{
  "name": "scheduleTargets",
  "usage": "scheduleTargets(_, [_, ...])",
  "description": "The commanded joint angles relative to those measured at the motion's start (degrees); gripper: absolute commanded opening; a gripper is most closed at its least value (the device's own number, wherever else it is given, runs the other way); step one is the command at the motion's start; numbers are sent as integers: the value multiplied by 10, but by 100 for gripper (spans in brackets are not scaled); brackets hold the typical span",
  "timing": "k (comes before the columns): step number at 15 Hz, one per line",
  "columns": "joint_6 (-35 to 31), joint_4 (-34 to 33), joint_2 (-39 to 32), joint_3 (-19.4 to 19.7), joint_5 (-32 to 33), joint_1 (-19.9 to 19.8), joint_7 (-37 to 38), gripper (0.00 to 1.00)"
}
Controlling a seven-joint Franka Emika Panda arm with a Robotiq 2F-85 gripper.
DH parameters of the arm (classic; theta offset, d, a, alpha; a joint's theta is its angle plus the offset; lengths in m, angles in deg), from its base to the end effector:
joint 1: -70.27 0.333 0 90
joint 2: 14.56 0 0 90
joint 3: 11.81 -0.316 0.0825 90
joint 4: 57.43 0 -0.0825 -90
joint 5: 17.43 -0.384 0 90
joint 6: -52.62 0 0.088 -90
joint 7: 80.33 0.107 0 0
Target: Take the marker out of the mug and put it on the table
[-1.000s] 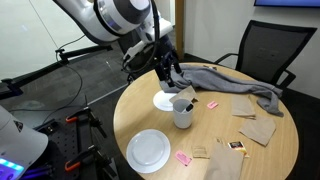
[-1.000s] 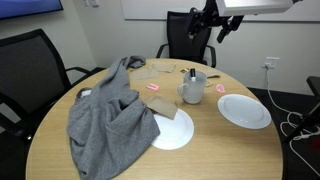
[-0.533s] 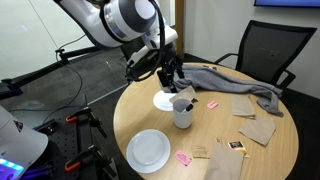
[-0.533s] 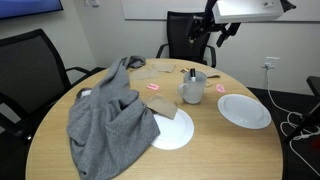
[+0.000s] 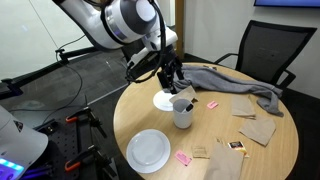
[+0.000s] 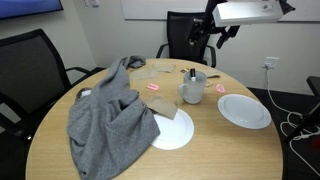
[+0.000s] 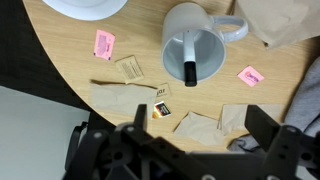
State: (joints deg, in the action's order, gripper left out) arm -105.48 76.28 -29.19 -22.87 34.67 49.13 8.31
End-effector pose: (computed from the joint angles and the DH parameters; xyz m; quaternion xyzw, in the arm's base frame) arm 0.5212 -0.0578 0.2395 0.8802 -0.4315 0.1799 0.0819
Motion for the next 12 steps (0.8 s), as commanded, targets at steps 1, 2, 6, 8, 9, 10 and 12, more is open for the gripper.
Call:
scheduleTargets(1, [4,-10,-17,15,46,11,42,100])
scheduleTargets(2, [4,-10,-24,16,52,10,45,100])
scheduleTargets(6, [-7,-18,-50,23,72,6,55,100])
scheduleTargets(8, [-15,-26,-65,28,79,5,57,100])
scheduleTargets(9, [-16,-31,-72,29,78,4,55,100])
scheduleTargets(10, [-20,-37,-81,31,80,3,55,100])
scheduleTargets(12, [-30,-48,-95,32,79,1,51,100])
